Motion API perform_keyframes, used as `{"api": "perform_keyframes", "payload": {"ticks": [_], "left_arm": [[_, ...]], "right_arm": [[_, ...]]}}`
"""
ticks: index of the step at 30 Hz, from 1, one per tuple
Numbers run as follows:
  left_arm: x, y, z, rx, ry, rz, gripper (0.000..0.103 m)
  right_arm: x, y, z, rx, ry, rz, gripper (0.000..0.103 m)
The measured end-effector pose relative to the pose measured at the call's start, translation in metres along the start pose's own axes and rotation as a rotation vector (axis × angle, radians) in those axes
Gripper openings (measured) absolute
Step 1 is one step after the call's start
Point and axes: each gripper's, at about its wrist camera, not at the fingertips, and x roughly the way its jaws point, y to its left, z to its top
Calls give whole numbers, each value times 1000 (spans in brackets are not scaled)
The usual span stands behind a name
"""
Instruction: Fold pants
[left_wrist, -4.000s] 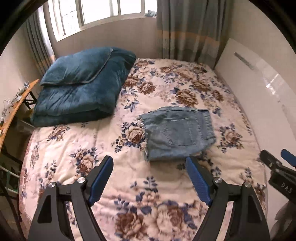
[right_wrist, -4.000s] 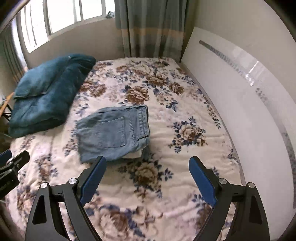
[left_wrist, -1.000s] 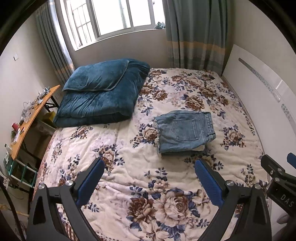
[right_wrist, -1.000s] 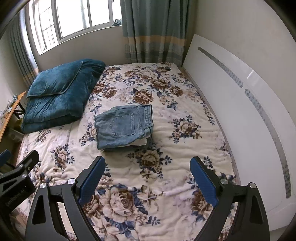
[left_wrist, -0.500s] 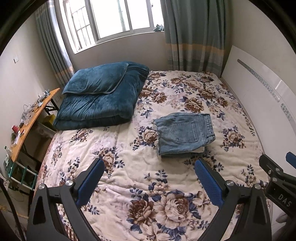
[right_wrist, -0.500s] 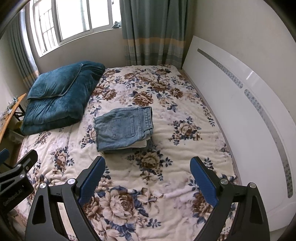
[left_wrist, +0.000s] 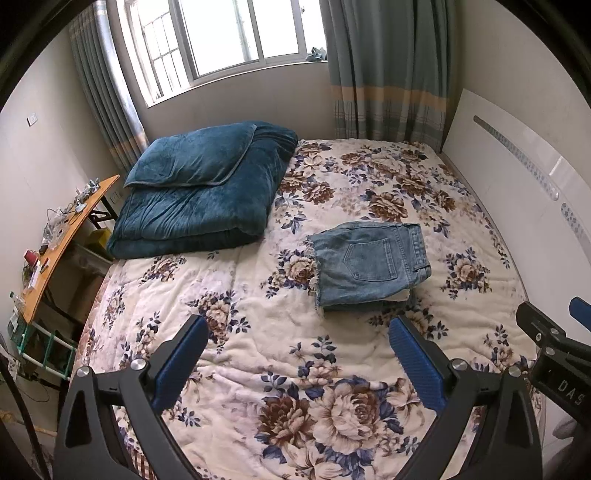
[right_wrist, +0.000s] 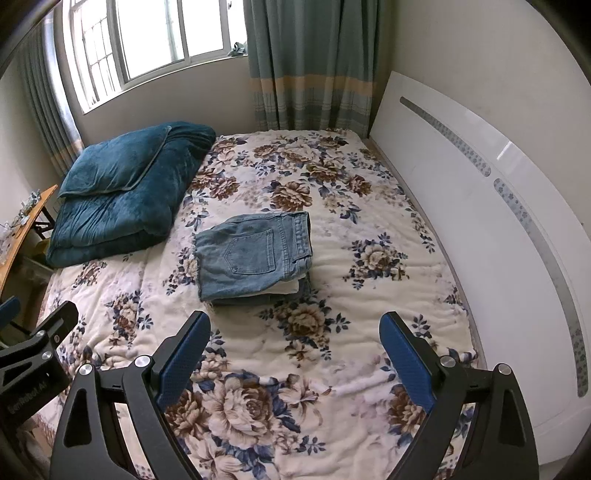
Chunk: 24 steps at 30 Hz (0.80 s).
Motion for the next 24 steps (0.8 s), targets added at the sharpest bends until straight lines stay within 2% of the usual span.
{"api": "perform_keyframes", "payload": {"ticks": [24], "left_arm": [[-1,0,0,3,-3,2,100]], "right_arm": [[-7,8,-1,-2,-8,6,95]]}}
